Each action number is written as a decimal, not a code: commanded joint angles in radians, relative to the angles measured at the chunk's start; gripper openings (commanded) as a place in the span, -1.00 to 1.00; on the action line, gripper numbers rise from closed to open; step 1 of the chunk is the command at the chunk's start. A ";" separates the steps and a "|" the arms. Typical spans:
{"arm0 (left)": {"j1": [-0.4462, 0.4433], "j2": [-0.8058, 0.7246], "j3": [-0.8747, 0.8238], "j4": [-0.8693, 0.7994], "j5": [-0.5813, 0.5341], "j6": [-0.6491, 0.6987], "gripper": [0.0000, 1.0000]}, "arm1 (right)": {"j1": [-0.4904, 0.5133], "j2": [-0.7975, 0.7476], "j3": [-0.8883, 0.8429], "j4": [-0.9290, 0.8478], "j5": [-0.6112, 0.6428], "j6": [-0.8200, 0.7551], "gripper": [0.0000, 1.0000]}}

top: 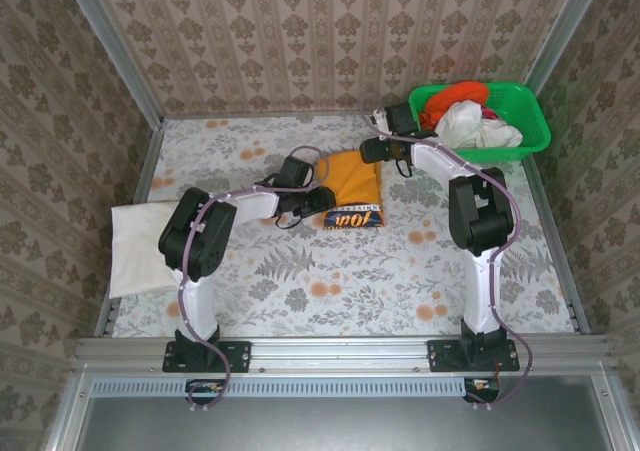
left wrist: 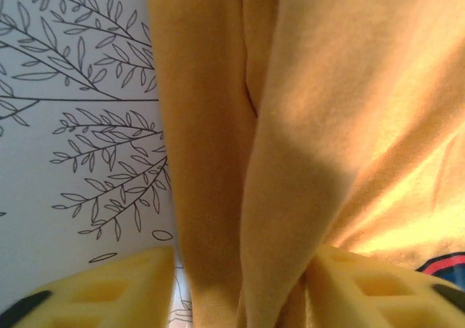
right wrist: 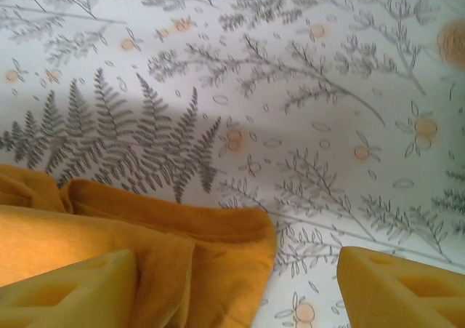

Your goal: Fold and stack the t-shirts

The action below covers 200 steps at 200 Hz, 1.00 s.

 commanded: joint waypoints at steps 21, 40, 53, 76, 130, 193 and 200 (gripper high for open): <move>0.008 -0.049 -0.007 0.027 -0.003 0.031 0.39 | 0.007 -0.073 -0.060 -0.030 0.010 0.088 0.54; 0.025 -0.046 -0.002 0.059 0.006 0.061 0.51 | 0.006 -0.124 -0.096 0.006 0.041 0.156 0.62; 0.046 -0.035 -0.001 0.089 0.025 0.055 0.54 | 0.008 -0.146 -0.111 0.011 0.030 0.220 0.63; 0.075 -0.028 0.018 0.126 0.045 0.052 0.49 | 0.009 -0.196 -0.217 0.134 -0.053 0.329 0.61; 0.149 0.079 0.168 0.083 0.181 0.051 -0.37 | 0.008 -0.120 -0.225 0.160 -0.144 0.421 0.16; 0.141 0.144 0.273 0.047 0.219 0.066 -1.00 | 0.007 -0.071 -0.207 0.104 -0.159 0.430 -1.00; 0.140 0.136 0.274 0.044 0.216 0.071 -1.00 | 0.008 -0.085 -0.220 0.114 -0.167 0.423 -1.00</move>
